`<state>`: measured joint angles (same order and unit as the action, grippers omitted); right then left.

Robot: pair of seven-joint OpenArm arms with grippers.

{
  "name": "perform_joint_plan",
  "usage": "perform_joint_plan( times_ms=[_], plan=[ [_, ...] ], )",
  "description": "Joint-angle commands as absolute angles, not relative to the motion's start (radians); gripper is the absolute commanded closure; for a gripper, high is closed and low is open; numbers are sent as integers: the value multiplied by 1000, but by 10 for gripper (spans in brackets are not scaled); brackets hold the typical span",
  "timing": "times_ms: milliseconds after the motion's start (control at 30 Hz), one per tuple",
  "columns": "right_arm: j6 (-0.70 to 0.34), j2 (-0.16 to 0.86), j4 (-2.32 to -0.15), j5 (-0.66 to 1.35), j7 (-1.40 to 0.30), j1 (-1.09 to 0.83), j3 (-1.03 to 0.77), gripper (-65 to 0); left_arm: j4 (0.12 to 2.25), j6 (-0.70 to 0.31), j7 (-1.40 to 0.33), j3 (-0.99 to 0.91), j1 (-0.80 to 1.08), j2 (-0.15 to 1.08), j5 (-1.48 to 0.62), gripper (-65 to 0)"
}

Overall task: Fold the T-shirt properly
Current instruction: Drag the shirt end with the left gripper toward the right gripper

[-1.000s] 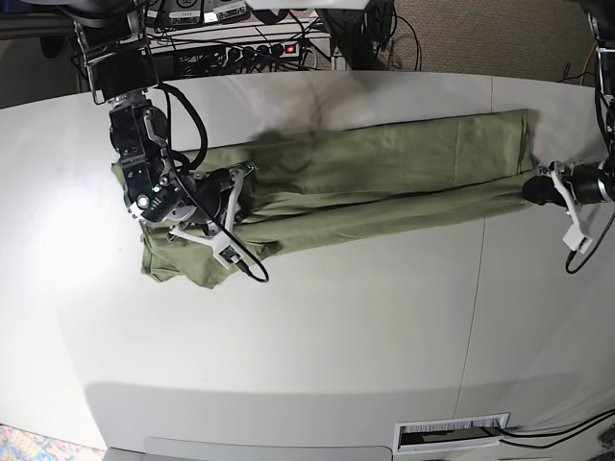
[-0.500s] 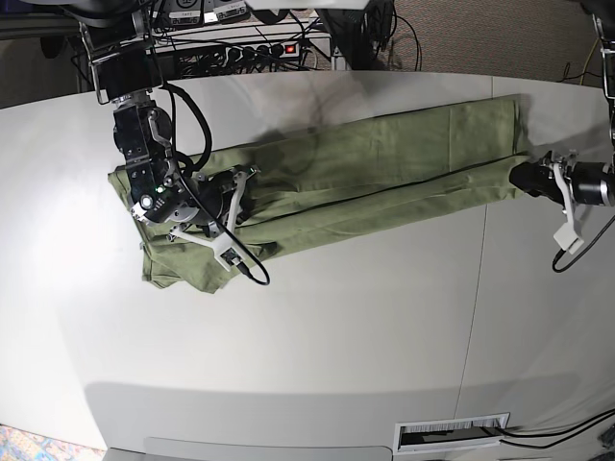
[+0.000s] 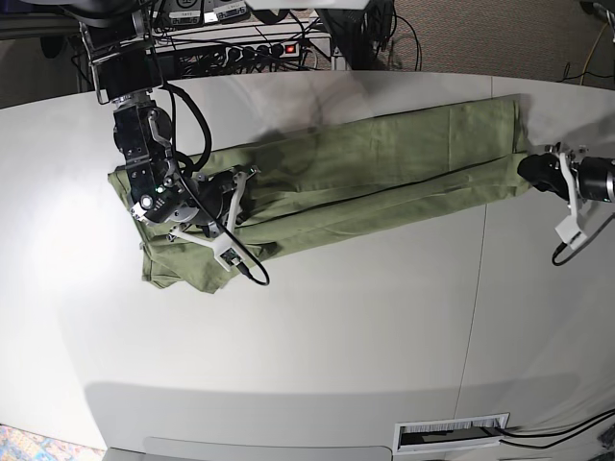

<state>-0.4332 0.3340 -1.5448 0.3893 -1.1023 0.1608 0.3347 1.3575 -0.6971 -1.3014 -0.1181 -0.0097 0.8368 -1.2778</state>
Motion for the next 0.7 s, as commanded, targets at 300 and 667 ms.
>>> perform_joint_plan(
  times_ms=[300, 667],
  plan=[
    [-427, 341, -1543, 365, -1142, 166, 335, -14, 1387, -698, -1141, -127, -6, 826, -1145, -207],
    [-427, 341, -1543, 365, -1144, 166, 335, -14, 1387, -698, -1029, -127, -5, 825, -1016, -207]
  ],
)
